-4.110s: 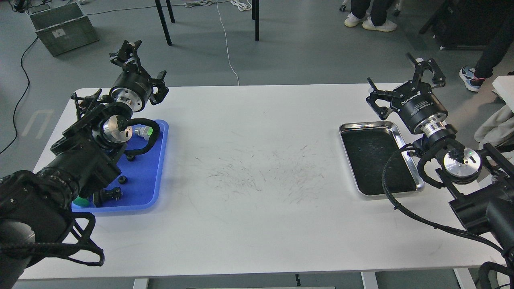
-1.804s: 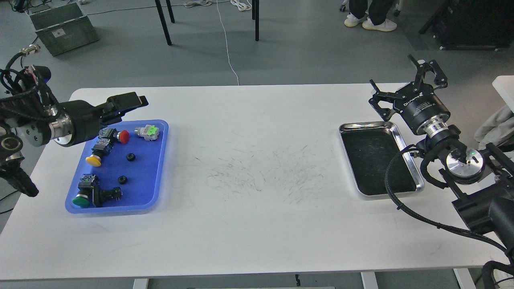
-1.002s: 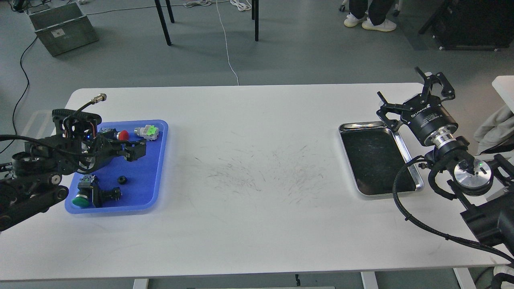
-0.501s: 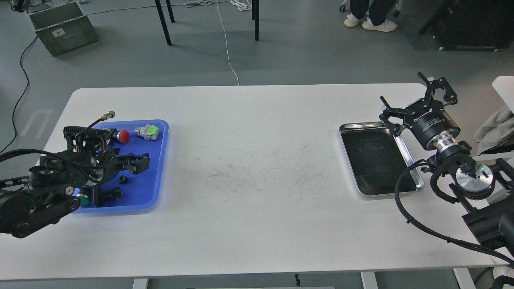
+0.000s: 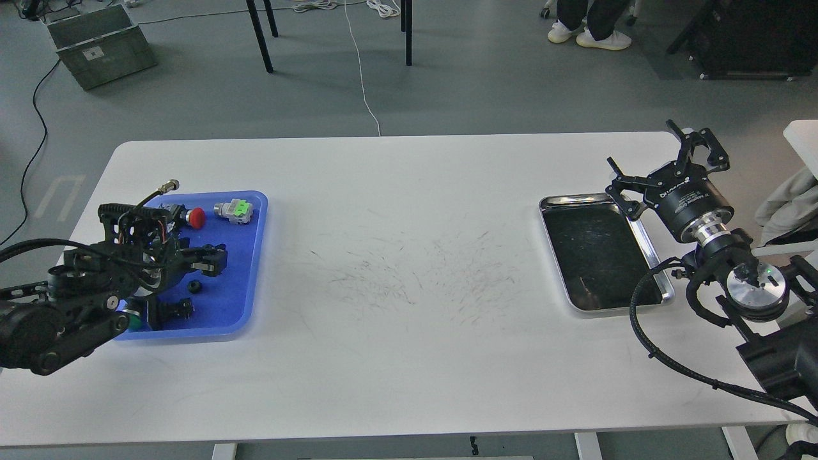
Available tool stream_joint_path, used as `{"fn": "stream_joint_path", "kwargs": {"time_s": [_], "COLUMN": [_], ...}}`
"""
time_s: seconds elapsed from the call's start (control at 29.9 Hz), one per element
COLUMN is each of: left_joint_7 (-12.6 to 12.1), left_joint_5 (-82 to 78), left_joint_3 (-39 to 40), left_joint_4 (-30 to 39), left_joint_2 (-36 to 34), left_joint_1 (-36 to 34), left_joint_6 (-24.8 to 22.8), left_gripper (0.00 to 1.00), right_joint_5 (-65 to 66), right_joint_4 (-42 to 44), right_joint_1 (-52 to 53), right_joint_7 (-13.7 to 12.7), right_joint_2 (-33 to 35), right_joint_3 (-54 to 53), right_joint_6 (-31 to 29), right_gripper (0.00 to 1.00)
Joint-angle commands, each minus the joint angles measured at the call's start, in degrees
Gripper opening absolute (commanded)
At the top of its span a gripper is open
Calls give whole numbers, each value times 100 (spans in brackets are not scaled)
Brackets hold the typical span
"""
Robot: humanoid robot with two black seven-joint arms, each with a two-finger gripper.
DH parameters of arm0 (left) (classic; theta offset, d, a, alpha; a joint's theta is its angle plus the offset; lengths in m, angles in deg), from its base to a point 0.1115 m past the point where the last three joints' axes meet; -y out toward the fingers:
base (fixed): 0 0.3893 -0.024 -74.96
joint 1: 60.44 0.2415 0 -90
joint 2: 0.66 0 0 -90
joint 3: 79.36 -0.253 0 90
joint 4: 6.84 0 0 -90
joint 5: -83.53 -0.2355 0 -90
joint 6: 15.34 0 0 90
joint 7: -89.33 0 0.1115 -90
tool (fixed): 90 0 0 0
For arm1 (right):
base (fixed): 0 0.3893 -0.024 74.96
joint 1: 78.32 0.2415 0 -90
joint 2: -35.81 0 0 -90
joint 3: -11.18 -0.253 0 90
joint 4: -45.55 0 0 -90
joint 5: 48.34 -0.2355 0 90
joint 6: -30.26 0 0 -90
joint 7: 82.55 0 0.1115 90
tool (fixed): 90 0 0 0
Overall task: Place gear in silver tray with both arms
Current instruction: 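Close the left gripper on the black gear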
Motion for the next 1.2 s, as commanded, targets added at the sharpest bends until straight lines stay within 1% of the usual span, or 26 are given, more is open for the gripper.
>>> {"fn": "stream_joint_path", "kwargs": {"time_s": [0.0, 0.1, 0.4, 0.47, 0.5, 0.57, 0.63, 0.7, 0.74, 1.0, 1.07, 1.17], "left_joint_7": [9, 0, 9, 0, 9, 0, -9, -9, -9, -18, -26, -105], "left_joint_5": [0, 0, 8, 8, 8, 8, 52, 35, 35, 88, 96, 114], "left_joint_3": [-106, -133, -133, -133, -133, -133, -133, -133, -133, -89, -28, -36], "left_joint_4": [-37, -45, -247, -248, -256, -248, -248, -230, -213, -134, 68, 585], "left_joint_2": [9, 18, 185, 202, 220, 220, 220, 220, 220, 167, 106, -227], "left_joint_1": [3, 3, 3, 3, 3, 3, 3, 3, 3, -68, -138, -488], "left_joint_6": [-1, -1, -1, -1, -1, -10, -19, -19, -28, -28, -45, -124], "left_gripper": [52, 47, 46, 45, 42, 26, 15, 8, 7, 7, 7, 6], "right_joint_5": [0, 0, 0, 0, 0, 0, 0, 0, 0, 0, 0, 0], "right_joint_4": [-1, 17, 17, 17, 25, 25, 60, 113, 113, 113, 122, 122], "right_joint_1": [-2, -2, -2, -2, -2, -10, -10, -2, -2, -2, -2, -2], "right_joint_7": [0, 0, 0, 0, 0, 0, 0, 0, 0, 0, 0, 0], "right_joint_2": [-1, -1, -1, -1, -1, -1, -1, -9, -10, -10, -10, -1], "right_joint_3": [7, 7, 7, 7, 7, 7, 16, 25, 16, 16, 16, 7], "right_joint_6": [1, 1, 1, 1, 1, -8, -8, -8, -8, -17, 10, 10], "right_gripper": [99, 99, 99, 99, 99, 99, 99, 99, 99, 99, 99, 99]}}
